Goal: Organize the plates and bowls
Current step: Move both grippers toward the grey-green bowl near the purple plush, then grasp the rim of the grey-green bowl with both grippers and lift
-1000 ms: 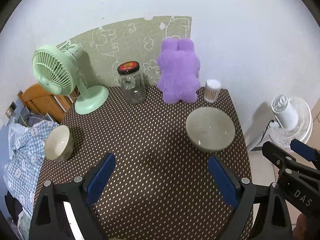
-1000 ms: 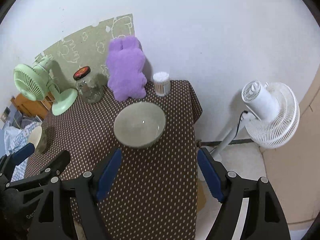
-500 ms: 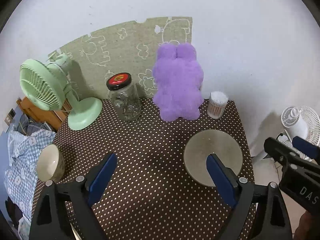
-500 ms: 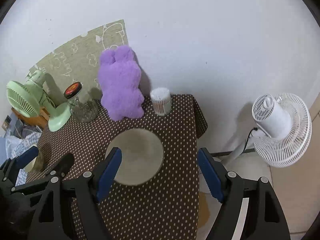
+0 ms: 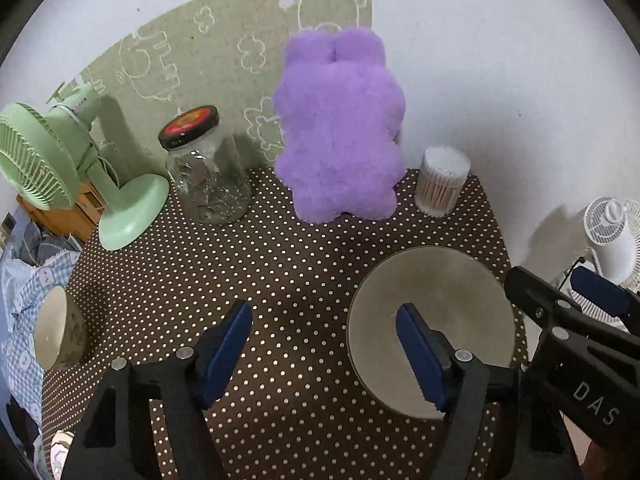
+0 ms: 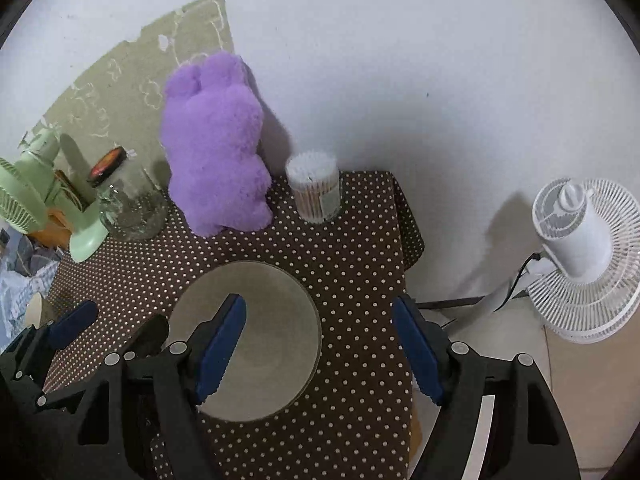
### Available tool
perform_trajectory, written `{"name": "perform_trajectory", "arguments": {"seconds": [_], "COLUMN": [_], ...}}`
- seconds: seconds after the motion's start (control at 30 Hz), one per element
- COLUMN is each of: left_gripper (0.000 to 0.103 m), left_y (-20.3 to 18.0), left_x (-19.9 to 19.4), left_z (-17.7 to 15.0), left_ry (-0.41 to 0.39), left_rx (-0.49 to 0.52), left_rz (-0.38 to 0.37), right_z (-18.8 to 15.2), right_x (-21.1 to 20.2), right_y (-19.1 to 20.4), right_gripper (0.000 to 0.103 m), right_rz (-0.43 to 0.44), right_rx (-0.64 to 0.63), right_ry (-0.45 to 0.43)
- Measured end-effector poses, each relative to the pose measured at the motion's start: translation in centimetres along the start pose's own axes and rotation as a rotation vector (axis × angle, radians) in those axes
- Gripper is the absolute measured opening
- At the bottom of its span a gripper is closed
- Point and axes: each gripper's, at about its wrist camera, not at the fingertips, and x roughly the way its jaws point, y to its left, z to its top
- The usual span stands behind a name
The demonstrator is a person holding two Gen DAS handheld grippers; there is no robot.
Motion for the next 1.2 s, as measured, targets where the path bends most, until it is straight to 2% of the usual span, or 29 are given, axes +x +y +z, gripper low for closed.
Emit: {"name": "perform_trajectory", "arguments": {"seconds": [0.17,0.37,0.4,0.57,0.63,0.77,0.83,0.97,1.2], "left_gripper": [0.070,0.049,0.049,0.041,0.039,0.030,0.029,0.018,0.018], "left_y": [-0.6,-1.1,-1.0,-1.4,-1.6,-1.7,-1.5,-1.5,-1.7], "left_x": [1.7,3.6,3.8,4.5,4.8,5.5,5.7,6.1,5.8], "left_z": [-0.1,-0.4,-0.4,-0.3,-0.4,-0.3,-0.3,-0.3,-0.3], "left_ry": [0.009,0.049,0.048,0.051,0.057,0.073,0.081,0.109,0.112], "left_rx": [0.030,0.029,0.019,0.024,0.030,0.040,0.027,0.019,0.034], "left_rz": [-0.002,-0.039,-0.049,-0.056,-0.057,-0.052,-0.059,-0.099,-0.091], "right_z": [-0.1,-0.4,-0.5,-0.9,-1.0,-1.2,-1.3,-1.2,-1.3], "right_x": [1.9,4.0,4.4,5.4,5.7,6.4,6.6,6.8,6.7], "right_y": [-0.2,-0.3,-0.3,-0.2,-0.1,0.1,0.1,0.1,0.0], "right_gripper": [0.078,0.051,0.047,0.037,0.029,0.022,0.018,0.018,0.017], "right_rz": [-0.013,0.000,0.005,0.007,0.012,0.043,0.058,0.072,0.085], "right_rx": [0.007,0.008,0.010,0.018,0.016,0.025,0.032,0.038,0.050], "right_ry": [0.017,0.061,0.072,0.094,0.101,0.121,0.128,0.128,0.128]}}
